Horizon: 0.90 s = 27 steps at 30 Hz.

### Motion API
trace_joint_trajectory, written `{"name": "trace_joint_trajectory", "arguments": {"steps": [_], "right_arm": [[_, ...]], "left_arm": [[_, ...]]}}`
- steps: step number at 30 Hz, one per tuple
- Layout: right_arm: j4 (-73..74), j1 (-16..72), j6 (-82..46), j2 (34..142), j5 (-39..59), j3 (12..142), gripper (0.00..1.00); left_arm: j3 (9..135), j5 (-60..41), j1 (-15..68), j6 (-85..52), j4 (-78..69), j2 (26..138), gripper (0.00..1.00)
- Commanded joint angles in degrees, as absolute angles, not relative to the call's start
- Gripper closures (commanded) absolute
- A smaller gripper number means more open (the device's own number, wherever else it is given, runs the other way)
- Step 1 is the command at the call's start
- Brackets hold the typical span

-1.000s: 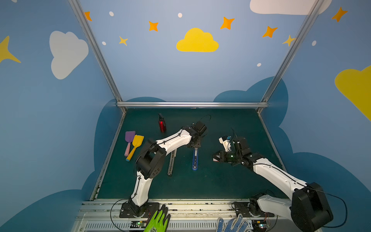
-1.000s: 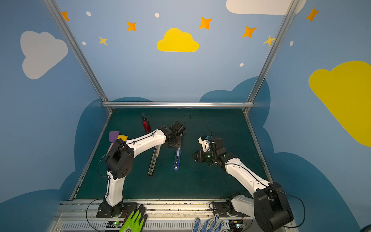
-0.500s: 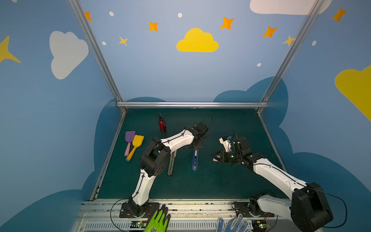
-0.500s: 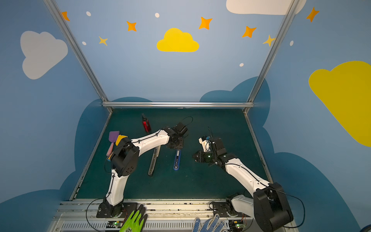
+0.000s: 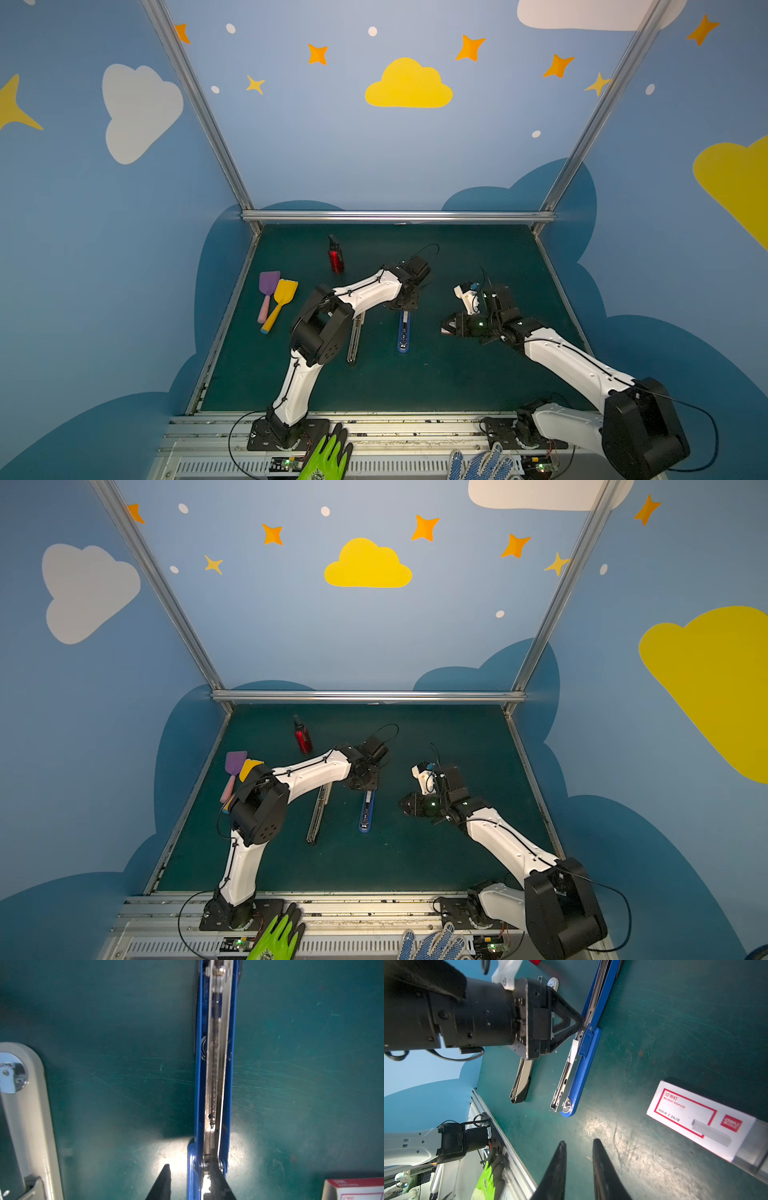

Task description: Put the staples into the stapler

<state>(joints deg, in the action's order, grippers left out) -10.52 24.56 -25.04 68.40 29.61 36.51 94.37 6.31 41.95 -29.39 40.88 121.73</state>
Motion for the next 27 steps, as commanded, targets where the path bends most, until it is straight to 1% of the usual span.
{"name": "trace_joint_trajectory", "arguments": {"steps": [1,20,27], "right_arm": [[-10.64,24.32,-24.83,67.30,29.88,35.77,0.76],[-9.96,24.08,-25.14,67.06,30.15,35.24,0.76],[-10.28,23.99,-25.05,67.30,30.15,35.36,0.76]], "left_arm": [[92.53,6.90,42.34,-29.87,42.54,121.19,0.69],[88.22,8.52,43.81,-31.37,41.71,117.69,0.70],[86.95,7.61,43.95,-31.47,41.09,117.76,0.70]]}}
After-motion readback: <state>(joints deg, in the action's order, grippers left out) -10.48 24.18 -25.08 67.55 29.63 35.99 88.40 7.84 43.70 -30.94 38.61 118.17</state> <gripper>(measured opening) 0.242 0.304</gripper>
